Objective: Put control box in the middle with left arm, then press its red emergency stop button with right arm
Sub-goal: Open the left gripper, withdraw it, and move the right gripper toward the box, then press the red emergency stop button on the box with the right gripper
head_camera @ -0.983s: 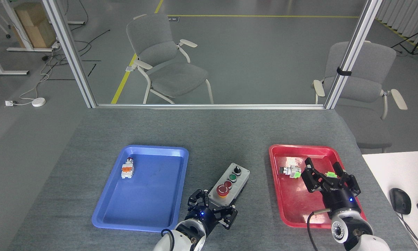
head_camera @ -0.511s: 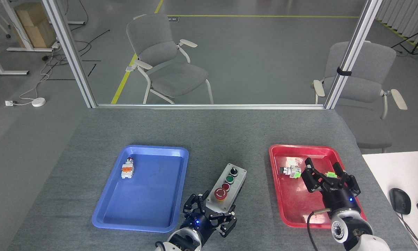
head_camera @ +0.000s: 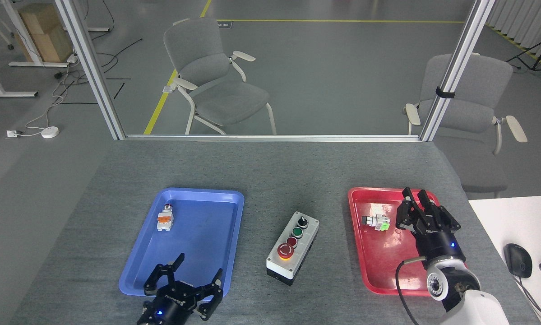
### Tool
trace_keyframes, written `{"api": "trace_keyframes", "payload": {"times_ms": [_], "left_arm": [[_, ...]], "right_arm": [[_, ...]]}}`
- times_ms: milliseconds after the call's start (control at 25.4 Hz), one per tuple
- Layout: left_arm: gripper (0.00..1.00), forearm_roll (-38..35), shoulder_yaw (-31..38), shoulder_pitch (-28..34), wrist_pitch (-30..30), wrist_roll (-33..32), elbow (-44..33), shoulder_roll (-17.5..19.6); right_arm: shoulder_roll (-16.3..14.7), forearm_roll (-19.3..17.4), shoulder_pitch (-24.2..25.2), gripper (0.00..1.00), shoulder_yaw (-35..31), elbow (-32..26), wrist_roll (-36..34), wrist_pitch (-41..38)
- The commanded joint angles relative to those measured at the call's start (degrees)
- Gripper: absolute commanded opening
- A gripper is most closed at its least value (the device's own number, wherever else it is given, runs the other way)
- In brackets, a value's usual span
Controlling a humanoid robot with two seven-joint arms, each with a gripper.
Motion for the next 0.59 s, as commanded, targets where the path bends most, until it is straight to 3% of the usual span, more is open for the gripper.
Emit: {"api": "trace_keyframes", "payload": {"times_ms": [0, 236, 275, 550], "left_arm": [[0.99, 1.6, 10.5, -0.1, 0.0, 0.0, -0.8, -0.1], [0.99, 6.7, 18.3, -4.2, 0.2, 0.0, -0.5, -0.3], [0.99, 11.3, 18.5, -4.7, 0.6, 0.1, -0.8, -0.3], [0.99, 11.5, 18.4, -4.6, 0.3, 0.5, -0.5, -1.1]], "right_arm": [[0.3, 0.1, -2.6, 0.00, 1.9, 0.0, -0.3, -0.2], [4.9, 0.2, -7.2, 0.00, 17.0, 5.4, 0.4, -0.4], [5.9, 0.4, -7.3, 0.00, 25.7, 6.5, 2.6, -0.7], [6.6, 0.8, -6.6, 0.00, 30.8, 8.2, 4.0, -3.0]]}}
